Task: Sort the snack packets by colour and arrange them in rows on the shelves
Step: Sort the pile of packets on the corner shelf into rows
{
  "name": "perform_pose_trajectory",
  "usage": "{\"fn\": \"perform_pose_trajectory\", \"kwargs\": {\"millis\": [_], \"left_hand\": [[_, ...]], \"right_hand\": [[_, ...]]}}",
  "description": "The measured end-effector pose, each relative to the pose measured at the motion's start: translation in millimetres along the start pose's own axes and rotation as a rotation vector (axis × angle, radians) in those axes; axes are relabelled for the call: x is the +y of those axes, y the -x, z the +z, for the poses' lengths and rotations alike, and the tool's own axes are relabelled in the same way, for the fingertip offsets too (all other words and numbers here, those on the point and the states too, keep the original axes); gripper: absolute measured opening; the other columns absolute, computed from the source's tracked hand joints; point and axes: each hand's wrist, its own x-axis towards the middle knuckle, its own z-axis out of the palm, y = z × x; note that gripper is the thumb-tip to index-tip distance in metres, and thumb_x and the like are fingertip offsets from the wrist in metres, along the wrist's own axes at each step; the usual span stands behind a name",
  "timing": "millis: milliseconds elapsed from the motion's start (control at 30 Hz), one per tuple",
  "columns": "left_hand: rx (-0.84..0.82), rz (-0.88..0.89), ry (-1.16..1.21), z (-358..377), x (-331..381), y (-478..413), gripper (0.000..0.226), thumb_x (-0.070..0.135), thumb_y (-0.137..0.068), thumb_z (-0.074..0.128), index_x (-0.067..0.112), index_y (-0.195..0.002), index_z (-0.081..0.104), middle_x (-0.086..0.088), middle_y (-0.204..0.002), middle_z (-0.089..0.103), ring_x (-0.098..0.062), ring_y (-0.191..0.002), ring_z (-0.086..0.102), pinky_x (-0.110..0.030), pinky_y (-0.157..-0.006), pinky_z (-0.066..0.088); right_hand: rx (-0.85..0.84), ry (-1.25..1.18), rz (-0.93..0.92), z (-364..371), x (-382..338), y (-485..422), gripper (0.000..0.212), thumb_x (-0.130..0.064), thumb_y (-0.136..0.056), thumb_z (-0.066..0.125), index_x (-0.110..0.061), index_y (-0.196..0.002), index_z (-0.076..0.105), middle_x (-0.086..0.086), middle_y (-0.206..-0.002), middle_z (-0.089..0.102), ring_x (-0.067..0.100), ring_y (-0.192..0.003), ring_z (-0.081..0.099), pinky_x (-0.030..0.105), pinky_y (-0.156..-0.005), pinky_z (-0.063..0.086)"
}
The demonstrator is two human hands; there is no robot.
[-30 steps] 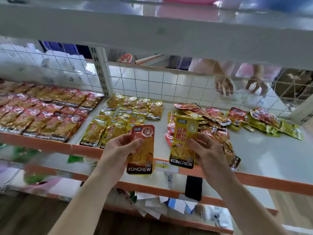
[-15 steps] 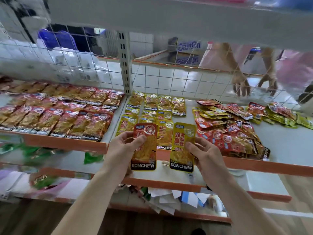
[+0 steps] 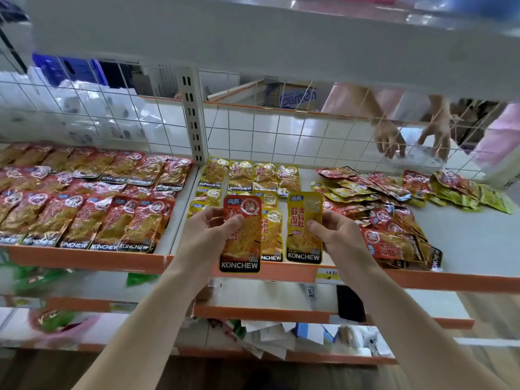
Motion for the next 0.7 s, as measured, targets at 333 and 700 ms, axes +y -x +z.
{"fn": "perform_pose_trajectory", "kwargs": {"millis": [333,700], "left_hand": [[0.070,0.019,-0.079,24.4,16.9,-35.2,0.014,0.015,-0.087,0.076,0.016,-0.099,0.068,-0.015,-0.101,0.075,-0.031,-0.087,0.075,-0.053,-0.084,0.059],[0.063,0.069,-0.129,47.2,10.6,-62.6,0.020,0.023,-0.085,0.078,0.018,-0.103,0.069,-0.011,-0.099,0.075,-0.031,-0.091,0.073,-0.055,-0.088,0.057]], "right_hand": [[0.002,0.214,-0.005,-6.0,3.4,-82.8,0.015,-0.003,-0.091,0.067,-0.013,-0.102,0.066,0.003,-0.097,0.071,0.016,-0.089,0.068,0.021,-0.073,0.056],[0.030,0.558,-0.071,1.8,13.1,-108.7,0.014,-0.008,-0.086,0.069,-0.009,-0.100,0.068,0.006,-0.094,0.070,0.019,-0.084,0.067,0.031,-0.076,0.057]]}}
